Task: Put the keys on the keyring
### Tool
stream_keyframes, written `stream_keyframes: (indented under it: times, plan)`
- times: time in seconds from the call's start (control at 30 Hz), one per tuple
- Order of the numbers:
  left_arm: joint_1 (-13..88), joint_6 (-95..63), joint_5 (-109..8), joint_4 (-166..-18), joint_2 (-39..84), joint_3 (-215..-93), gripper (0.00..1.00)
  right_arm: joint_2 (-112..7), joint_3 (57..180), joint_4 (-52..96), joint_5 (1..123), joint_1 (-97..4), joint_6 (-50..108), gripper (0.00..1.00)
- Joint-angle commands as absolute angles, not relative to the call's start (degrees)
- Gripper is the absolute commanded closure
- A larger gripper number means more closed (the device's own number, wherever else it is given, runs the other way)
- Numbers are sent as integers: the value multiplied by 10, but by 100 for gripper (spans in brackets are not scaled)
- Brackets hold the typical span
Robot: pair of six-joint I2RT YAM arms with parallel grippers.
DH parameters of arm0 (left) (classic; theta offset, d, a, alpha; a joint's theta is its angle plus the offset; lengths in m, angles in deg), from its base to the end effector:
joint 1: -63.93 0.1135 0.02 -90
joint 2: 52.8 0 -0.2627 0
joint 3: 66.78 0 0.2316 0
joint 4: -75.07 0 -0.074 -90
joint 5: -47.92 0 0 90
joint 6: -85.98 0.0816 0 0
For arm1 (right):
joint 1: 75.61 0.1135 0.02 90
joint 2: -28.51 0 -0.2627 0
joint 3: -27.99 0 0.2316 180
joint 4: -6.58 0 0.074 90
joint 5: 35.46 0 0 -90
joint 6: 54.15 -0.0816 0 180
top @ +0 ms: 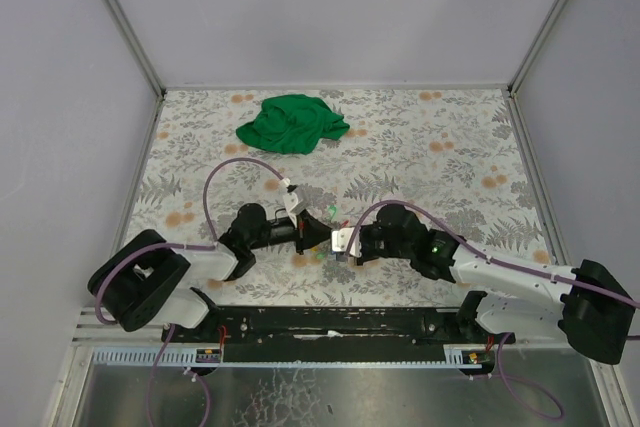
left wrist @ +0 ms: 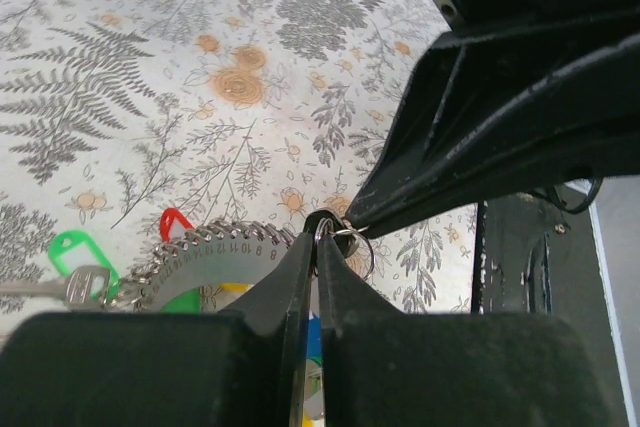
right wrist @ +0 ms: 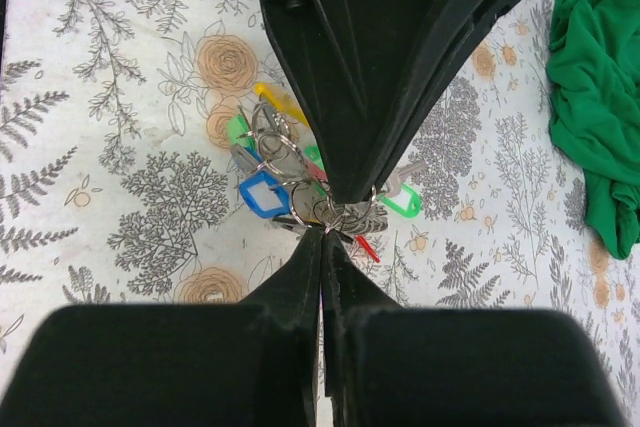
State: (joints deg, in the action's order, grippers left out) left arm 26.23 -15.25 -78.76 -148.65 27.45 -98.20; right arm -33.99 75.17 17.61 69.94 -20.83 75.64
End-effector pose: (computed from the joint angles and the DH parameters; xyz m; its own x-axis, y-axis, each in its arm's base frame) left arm 0.1813 -0.2018 0.1856 -0.2563 0.0007 -0.9666 0.9291 0.2761 -0.2462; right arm 0.1316 0.2240 0.2176 0.3952 -0.5100 -0.7640 -0.8745 0.0458 -0.4829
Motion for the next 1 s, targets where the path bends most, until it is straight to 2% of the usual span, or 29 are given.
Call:
stream_keyframes:
  times: [0.0,0.2,0.37,0.47,0.6,0.77,0.97]
  plan:
    - [255,-231,-639,-1627,261,-962,100,-362,728,123,671,-179,724,100]
    - [228,-283,-567,-1741,291,-931,100,-375,719,82,641,-171,723,100]
    - [230,-269,-591,-1712,281,-927,100,-348,728,102,602,-172,751,100]
    - [232,-245,-634,-1686,268,-924,88,-346,755,143,582,-173,777,100]
    - [242,-188,-688,-1592,234,-935,79,-352,788,176,574,-172,813,100]
    - [256,-129,-725,-1500,200,-951,73,-360,820,212,576,-172,837,100]
    - [266,-78,-785,-1447,235,-994,68,-371,844,249,595,-173,848,100]
